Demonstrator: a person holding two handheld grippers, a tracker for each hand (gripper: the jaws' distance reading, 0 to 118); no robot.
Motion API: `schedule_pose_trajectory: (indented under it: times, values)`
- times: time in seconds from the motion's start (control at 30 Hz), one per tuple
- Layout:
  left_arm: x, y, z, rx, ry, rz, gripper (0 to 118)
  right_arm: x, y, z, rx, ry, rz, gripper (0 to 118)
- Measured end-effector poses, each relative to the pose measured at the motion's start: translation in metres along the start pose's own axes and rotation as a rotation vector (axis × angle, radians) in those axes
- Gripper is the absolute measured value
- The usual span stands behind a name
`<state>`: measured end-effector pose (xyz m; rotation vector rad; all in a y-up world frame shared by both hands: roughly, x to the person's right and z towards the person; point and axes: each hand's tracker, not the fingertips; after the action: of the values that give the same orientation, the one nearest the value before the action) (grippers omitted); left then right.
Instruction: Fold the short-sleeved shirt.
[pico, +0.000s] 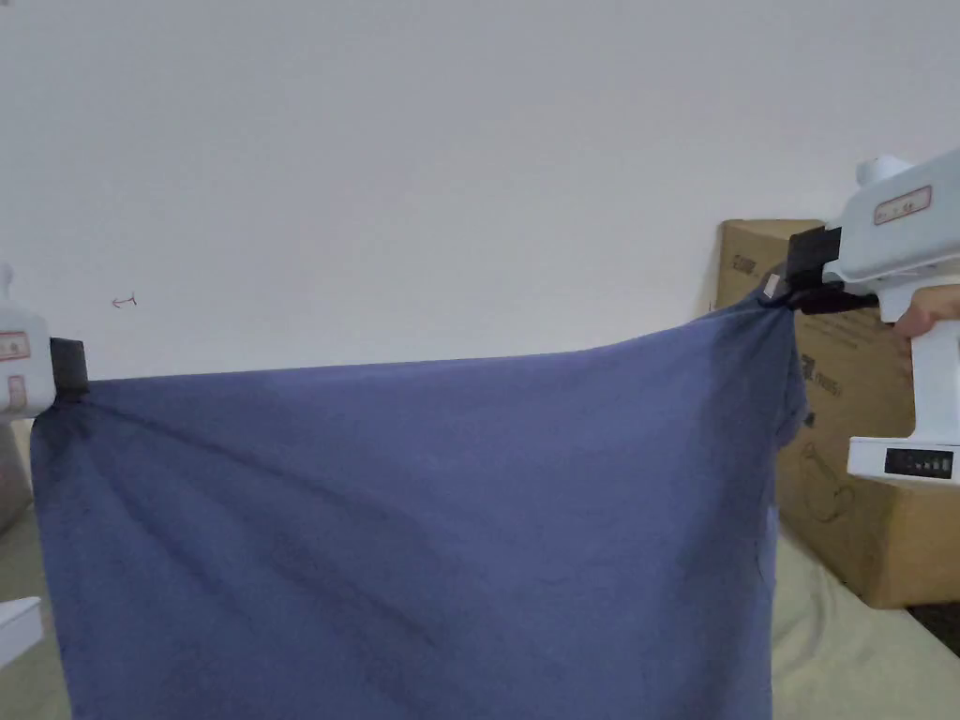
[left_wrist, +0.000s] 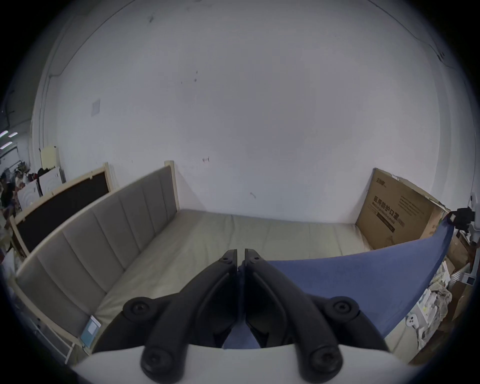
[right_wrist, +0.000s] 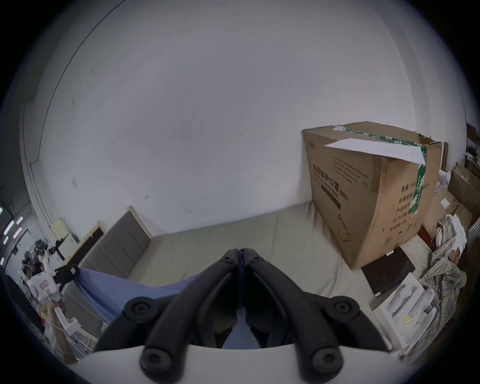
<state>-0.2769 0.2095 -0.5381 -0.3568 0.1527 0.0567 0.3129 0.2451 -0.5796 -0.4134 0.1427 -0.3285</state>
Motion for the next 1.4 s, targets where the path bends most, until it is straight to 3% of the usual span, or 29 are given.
schedule_pose_trajectory:
  times: [0.23, 0.4, 0.5, 0.57, 0.7, 0.77, 0.87, 1.0, 1.13, 1.4]
  values:
    - [0.001, 0.086, -0.028, 0.084, 0.032, -0.036, 3, -0.026, 0.074, -0.019, 0.115, 0.003, -0.068, 2]
    - [0.007, 0.145, -0.043, 0.165, 0.072, -0.092, 3, -0.055, 0.126, -0.021, 0.175, 0.003, -0.019, 2]
    - [0.004, 0.165, -0.045, 0.235, 0.067, -0.031, 3, -0.065, 0.143, -0.02, 0.209, -0.002, 0.006, 2]
    - [0.0, 0.173, -0.05, 0.274, 0.035, -0.03, 3, -0.07, 0.148, -0.021, 0.236, -0.031, 0.032, 2]
    - [0.001, 0.186, -0.082, 0.302, 0.096, -0.076, 3, -0.083, 0.134, -0.026, 0.252, 0.012, 0.026, 2]
    - [0.004, 0.182, -0.098, 0.276, 0.136, -0.107, 3, -0.081, 0.123, -0.037, 0.246, 0.015, 0.062, 2]
    - [0.005, 0.146, -0.126, 0.241, 0.099, -0.081, 3, -0.066, 0.098, -0.073, 0.174, -0.039, 0.103, 2]
    - [0.006, 0.073, -0.182, 0.065, 0.072, -0.119, 3, -0.028, 0.043, -0.131, 0.039, -0.072, 0.025, 2]
    - [0.013, -0.019, -0.24, -0.127, 0.052, -0.087, 3, 0.001, -0.034, -0.194, -0.08, -0.182, 0.068, 2]
    - [0.037, -0.222, -0.318, -0.494, 0.095, -0.139, 3, 0.088, -0.207, -0.295, -0.429, -0.323, -0.099, 2]
